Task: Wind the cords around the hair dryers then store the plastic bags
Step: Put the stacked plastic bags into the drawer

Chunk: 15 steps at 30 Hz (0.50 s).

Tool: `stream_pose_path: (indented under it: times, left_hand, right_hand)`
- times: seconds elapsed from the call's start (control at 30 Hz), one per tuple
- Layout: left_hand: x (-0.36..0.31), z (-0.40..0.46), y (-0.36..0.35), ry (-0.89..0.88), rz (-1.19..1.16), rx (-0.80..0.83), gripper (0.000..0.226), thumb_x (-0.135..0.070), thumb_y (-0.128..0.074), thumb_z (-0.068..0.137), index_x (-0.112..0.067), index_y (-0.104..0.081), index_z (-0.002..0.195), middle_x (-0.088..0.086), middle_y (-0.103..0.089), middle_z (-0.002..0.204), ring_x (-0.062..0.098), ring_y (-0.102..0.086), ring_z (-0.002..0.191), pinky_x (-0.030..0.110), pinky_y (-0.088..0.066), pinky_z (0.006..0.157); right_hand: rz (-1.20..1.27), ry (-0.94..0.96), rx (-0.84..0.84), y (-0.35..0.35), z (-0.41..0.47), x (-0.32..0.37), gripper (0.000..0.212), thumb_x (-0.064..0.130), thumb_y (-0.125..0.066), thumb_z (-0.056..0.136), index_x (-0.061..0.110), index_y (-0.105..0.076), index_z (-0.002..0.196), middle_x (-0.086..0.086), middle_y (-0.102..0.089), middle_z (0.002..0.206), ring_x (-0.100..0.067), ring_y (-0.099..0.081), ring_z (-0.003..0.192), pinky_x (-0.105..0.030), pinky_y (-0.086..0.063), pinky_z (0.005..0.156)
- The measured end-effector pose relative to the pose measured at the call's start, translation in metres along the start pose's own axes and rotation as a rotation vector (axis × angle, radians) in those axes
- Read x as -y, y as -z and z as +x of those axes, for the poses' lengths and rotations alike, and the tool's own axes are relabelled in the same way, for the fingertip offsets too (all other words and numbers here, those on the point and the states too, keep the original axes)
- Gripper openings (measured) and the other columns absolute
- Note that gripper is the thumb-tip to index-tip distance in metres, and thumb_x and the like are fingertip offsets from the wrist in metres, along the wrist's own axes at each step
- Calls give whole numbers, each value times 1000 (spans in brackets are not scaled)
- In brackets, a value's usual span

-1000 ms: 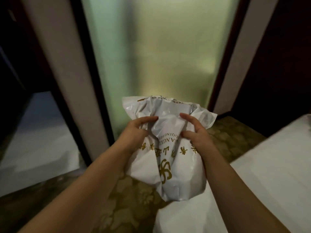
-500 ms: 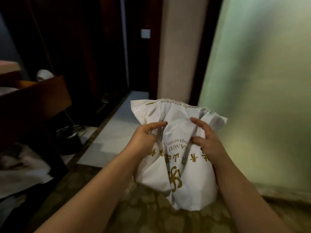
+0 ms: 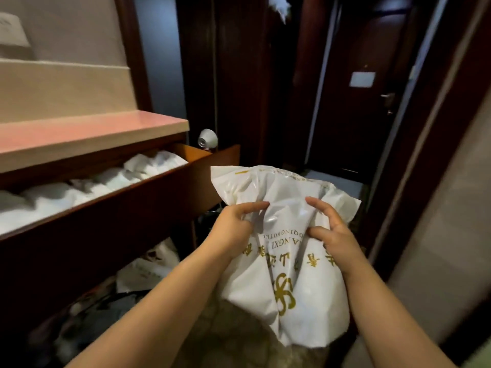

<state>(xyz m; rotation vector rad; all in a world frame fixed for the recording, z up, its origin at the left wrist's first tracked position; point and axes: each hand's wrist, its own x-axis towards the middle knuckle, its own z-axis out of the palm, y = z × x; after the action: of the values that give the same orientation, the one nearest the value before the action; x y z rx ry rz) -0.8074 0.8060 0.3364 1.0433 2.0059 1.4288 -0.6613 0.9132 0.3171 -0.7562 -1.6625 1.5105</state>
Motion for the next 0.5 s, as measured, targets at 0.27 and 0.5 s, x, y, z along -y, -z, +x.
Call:
stream_pose_path:
  times: [0.27, 0.5]
  left_hand:
    - [11, 102, 105, 55, 55, -88, 61, 14, -33, 86, -28, -64, 119, 12, -49, 138, 3, -51, 42, 12, -30, 32]
    - [13, 182, 157, 63, -37, -232, 45, 4, -38, 95, -21, -64, 121, 9, -56, 132, 18, -61, 78, 7, -30, 33]
  right_hand:
    - [16, 25, 87, -120, 115, -1, 49, -6, -48, 88, 34, -52, 116, 7, -54, 101, -13, -57, 88, -23, -49, 66]
    - [6, 37, 261, -181, 226, 11, 48, -10, -47, 87, 27, -51, 117, 8, -54, 99, -8, -57, 81, -11, -49, 54]
